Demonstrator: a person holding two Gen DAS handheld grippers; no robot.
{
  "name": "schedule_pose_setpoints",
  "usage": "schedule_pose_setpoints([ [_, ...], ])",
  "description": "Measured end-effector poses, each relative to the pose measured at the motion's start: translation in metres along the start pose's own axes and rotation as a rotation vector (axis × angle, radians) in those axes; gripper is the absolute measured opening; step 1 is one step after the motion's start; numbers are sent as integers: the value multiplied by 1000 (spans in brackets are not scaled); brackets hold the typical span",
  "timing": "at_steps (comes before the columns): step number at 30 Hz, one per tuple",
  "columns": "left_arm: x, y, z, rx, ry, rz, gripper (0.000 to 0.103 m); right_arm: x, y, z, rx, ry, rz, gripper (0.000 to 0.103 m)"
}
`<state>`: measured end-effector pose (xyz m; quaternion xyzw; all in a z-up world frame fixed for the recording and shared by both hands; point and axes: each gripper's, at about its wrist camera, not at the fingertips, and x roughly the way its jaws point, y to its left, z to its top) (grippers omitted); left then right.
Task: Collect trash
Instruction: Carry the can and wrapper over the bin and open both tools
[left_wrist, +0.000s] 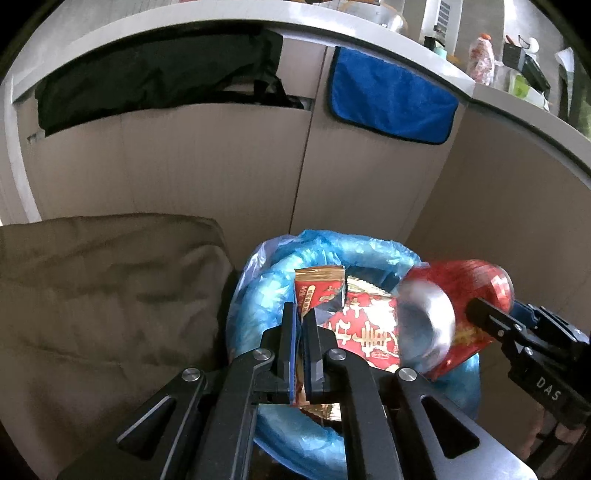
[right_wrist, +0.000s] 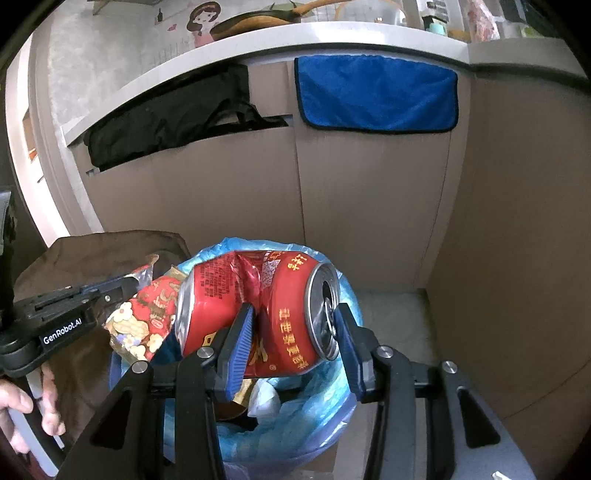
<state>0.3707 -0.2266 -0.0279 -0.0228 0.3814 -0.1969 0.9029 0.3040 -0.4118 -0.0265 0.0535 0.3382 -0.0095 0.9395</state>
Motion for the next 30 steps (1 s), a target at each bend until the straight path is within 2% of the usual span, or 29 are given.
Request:
schedule_pose_setpoints([
  [1, 1, 1, -1, -4, 3, -1, 5, 1, 0, 0, 8, -1, 8, 41],
  [2, 1, 3, -2, -7, 3, 2, 12, 1, 0, 0, 11, -2, 9, 41],
  [3, 1, 4, -2, -8, 2, 3, 24, 2, 1, 0, 13, -4, 4, 41],
  [5, -2, 6, -5, -12, -4, 6, 37, 2, 2, 0, 16, -7, 0, 41],
  [6, -3, 6, -5, -11, -8, 9, 40, 1, 3, 0, 20, -6, 2, 41],
  [10, -8, 6, -5, -2, -27, 20, 41, -2, 7, -3, 12, -3, 1, 42],
  [14, -8, 3, -7, 12, -25, 39, 51, -2, 9, -9, 11, 10, -3, 42],
  [16, -11, 0, -8, 20, -34, 49, 52, -3, 9, -10, 16, 13, 3, 42],
  [20, -16, -9, -9, 94, -60, 116, 61, -7, 9, -10, 14, 5, -6, 42],
  [22, -12, -11, -8, 128, -19, 130, 63, -8, 8, -10, 20, 6, -6, 42],
  [25, -4, -10, -7, 153, 68, 95, 66, -9, 6, -10, 23, 10, -10, 42],
  [30, 0, -12, -12, 200, 130, 41, 68, -9, 5, -11, 29, 17, 5, 42],
])
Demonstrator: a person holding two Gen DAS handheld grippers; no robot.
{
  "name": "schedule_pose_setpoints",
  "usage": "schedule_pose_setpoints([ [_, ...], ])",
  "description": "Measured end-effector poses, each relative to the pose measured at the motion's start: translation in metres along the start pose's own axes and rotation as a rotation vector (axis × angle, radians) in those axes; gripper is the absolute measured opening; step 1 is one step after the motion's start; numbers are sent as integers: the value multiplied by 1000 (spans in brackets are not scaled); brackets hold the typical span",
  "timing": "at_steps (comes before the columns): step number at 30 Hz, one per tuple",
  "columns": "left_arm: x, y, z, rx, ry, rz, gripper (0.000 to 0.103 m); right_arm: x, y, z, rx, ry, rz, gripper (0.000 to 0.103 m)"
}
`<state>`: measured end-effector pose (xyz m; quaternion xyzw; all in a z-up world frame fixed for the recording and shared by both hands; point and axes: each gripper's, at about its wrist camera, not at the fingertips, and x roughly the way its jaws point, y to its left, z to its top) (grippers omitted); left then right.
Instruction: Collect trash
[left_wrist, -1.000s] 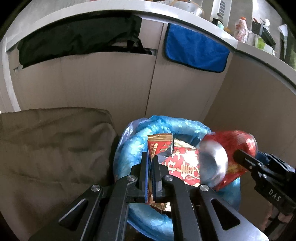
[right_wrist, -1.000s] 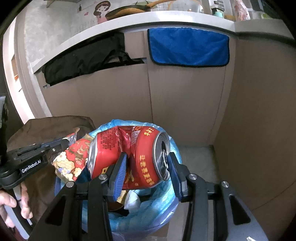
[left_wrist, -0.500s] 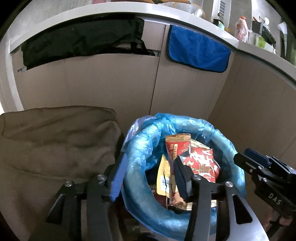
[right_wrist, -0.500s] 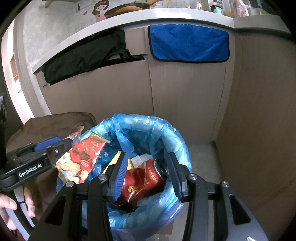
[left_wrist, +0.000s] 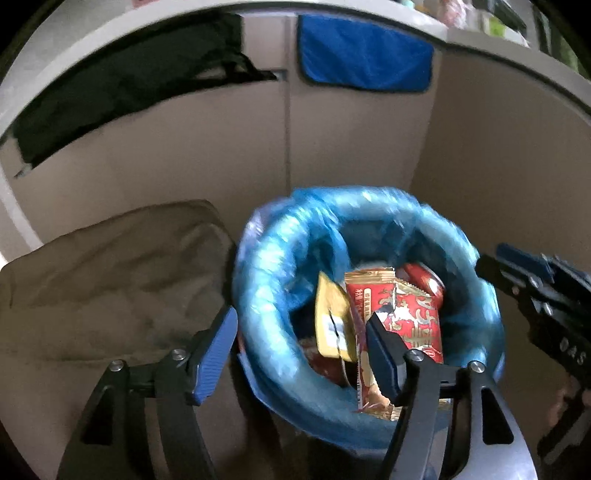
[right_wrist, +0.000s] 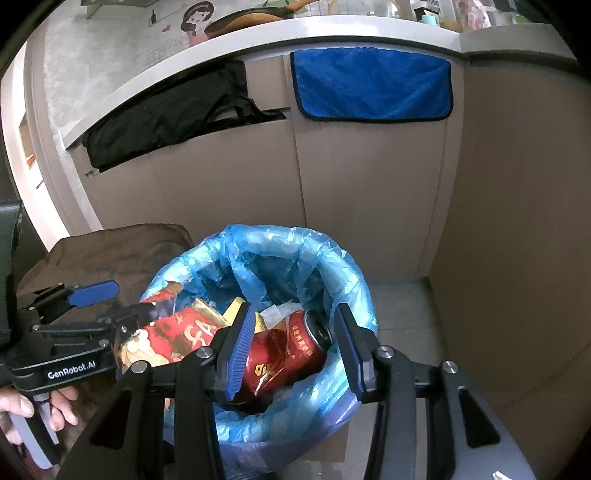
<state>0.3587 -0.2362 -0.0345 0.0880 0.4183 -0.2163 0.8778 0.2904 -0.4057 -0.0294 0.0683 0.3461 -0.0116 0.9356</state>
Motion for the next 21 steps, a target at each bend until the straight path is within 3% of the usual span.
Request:
schedule_pose_setpoints([
  [4, 6, -8, -6, 96, 51, 13, 69, 1, -1, -1, -3, 6, 1, 42],
  [7, 12, -8, -7, 117, 90, -21, 69, 0, -2, 0, -3, 2, -7, 42],
  [12, 10, 12, 16, -55, -26, -8, 72, 0, -3, 3, 0, 0, -10, 42],
  [14, 18, 18, 26, -89, -31, 21, 74, -1, -2, 3, 0, -3, -9, 42],
  [19, 24, 3, 14, 19, -8, 69, 74, -4, 0, 1, -15, -7, -17, 42],
  [21, 22, 1, 4, 31, 6, 54, 74, -4, -2, 1, -8, -4, -19, 42],
])
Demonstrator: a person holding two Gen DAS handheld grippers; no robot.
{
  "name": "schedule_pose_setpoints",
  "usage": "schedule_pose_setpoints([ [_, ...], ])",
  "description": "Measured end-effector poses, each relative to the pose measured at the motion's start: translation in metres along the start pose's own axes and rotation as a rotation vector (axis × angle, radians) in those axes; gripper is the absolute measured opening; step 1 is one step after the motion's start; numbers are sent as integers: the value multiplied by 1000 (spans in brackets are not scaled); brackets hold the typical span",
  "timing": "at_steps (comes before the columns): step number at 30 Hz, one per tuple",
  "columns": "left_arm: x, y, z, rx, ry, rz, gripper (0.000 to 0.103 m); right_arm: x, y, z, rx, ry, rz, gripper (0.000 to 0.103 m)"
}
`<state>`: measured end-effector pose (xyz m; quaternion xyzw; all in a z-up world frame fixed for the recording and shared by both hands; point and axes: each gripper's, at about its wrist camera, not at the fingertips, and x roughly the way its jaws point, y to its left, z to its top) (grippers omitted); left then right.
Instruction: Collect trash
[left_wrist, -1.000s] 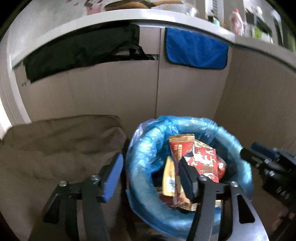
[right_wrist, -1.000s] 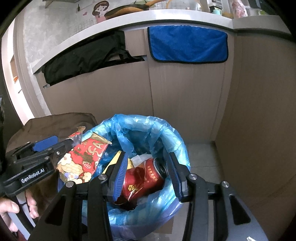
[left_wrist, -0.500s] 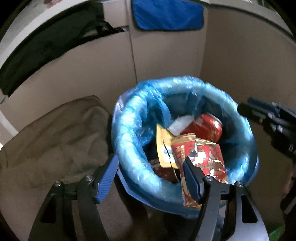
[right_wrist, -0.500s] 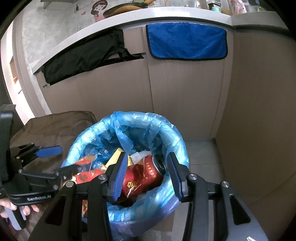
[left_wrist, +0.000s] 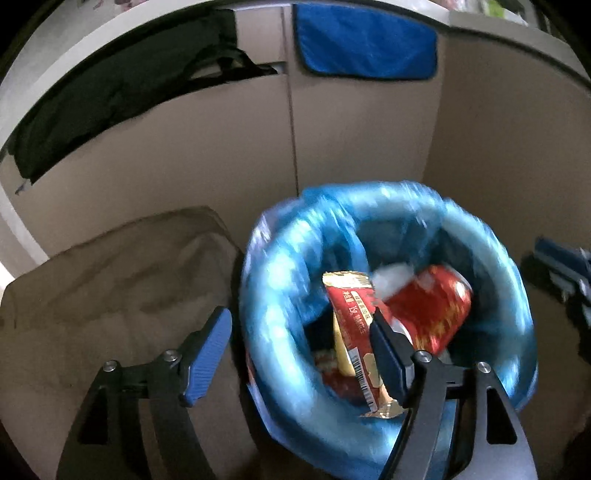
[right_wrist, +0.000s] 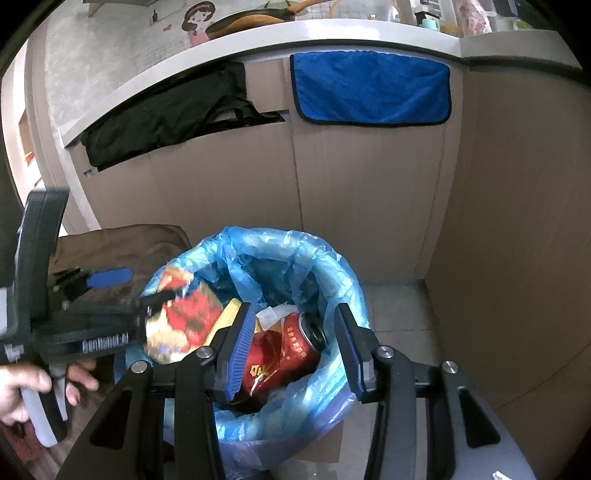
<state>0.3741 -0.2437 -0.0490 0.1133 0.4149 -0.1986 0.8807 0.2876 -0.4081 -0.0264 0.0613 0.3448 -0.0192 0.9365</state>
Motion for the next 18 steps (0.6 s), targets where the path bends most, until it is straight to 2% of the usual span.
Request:
schedule_pose_setpoints([
  [3, -4, 0, -13, -1, 38, -17, 74, -2, -1, -2, 13, 6, 2, 42],
  [6, -14, 0, -22, 12, 55, -4, 74, -7, 1, -6, 10, 7, 4, 42],
  [9, -21, 3, -23, 4, 60, -23, 74, -12, 6, -10, 8, 4, -2, 42],
  [11, -33, 10, -22, -61, 4, -38, 74, -14, 8, -12, 14, 1, 5, 42],
  [15, -69, 27, -18, -193, -161, -36, 74, -30, 16, -17, 21, -28, 22, 42],
  [18, -101, 29, -27, -223, -246, 3, 74, -47, 24, -24, 22, -63, 14, 42],
])
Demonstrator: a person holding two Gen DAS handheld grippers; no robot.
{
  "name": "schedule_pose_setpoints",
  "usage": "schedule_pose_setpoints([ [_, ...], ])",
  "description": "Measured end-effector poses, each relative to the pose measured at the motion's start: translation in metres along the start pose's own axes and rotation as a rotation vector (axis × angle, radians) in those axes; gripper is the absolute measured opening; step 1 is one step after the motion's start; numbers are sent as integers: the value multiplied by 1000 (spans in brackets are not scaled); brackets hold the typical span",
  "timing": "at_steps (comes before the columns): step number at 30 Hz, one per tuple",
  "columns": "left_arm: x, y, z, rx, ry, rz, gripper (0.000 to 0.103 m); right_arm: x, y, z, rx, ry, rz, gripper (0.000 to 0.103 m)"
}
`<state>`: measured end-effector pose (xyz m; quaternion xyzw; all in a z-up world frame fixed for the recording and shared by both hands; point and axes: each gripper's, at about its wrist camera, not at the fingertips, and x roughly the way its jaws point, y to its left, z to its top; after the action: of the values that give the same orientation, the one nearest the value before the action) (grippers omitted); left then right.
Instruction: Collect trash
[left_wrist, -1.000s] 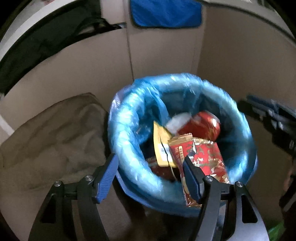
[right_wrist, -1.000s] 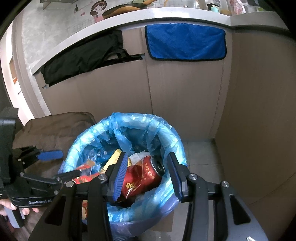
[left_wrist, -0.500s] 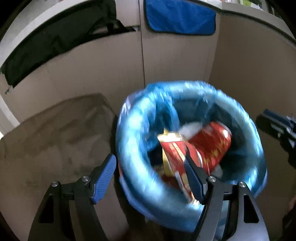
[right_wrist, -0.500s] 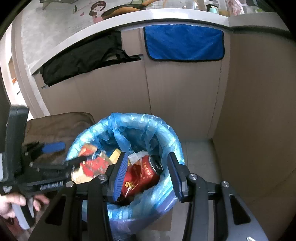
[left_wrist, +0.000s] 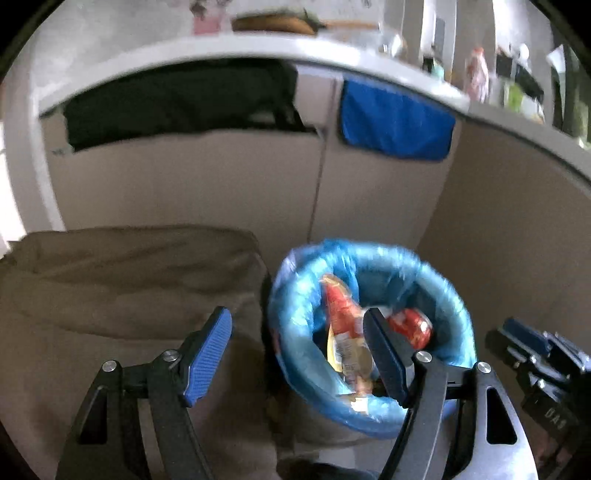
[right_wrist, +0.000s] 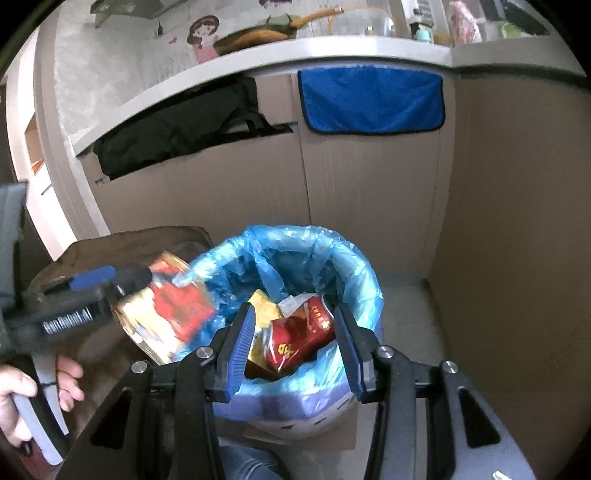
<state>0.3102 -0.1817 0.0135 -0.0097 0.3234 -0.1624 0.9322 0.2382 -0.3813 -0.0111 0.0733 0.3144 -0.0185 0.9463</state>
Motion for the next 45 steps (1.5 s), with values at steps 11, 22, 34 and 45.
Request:
schedule_pose_setpoints([
  [11, 9, -2, 29, -68, 18, -144, 75, -39, 18, -2, -19, -48, 2, 43],
  [22, 1, 61, -11, -54, 109, 24, 75, -8, 44, -15, -87, 39, 148, 46],
  [34, -6, 119, -8, -191, 114, -27, 75, 83, 111, -6, -134, 172, 244, 35],
  [45, 8, 107, -15, -207, 150, -90, 75, 82, 104, 1, -162, 122, 209, 1],
])
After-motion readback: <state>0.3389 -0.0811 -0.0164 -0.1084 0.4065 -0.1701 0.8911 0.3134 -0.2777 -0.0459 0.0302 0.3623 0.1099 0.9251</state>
